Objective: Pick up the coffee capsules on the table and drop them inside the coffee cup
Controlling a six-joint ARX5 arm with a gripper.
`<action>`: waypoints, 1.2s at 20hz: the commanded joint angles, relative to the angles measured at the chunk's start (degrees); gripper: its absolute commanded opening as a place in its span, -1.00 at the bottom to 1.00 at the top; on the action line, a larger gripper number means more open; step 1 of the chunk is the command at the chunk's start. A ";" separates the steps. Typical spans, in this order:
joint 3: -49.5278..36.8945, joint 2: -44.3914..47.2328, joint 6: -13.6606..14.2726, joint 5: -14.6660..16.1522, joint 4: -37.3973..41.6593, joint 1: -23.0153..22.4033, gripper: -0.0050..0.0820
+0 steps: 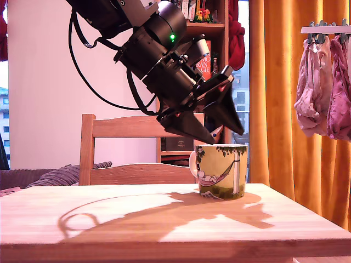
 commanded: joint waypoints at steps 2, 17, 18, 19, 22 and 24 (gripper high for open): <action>0.28 0.81 0.00 0.09 0.24 -0.22 0.66; 0.46 -10.56 5.38 -2.12 -6.32 0.09 -0.93; 0.46 -11.06 6.05 -2.12 -7.39 0.24 -0.93; 0.46 -11.54 6.19 -2.32 -8.22 0.44 -0.93; 0.42 -13.14 7.21 -3.13 -9.51 1.05 -0.93; 0.39 -14.69 7.69 -4.48 -10.45 1.44 -0.93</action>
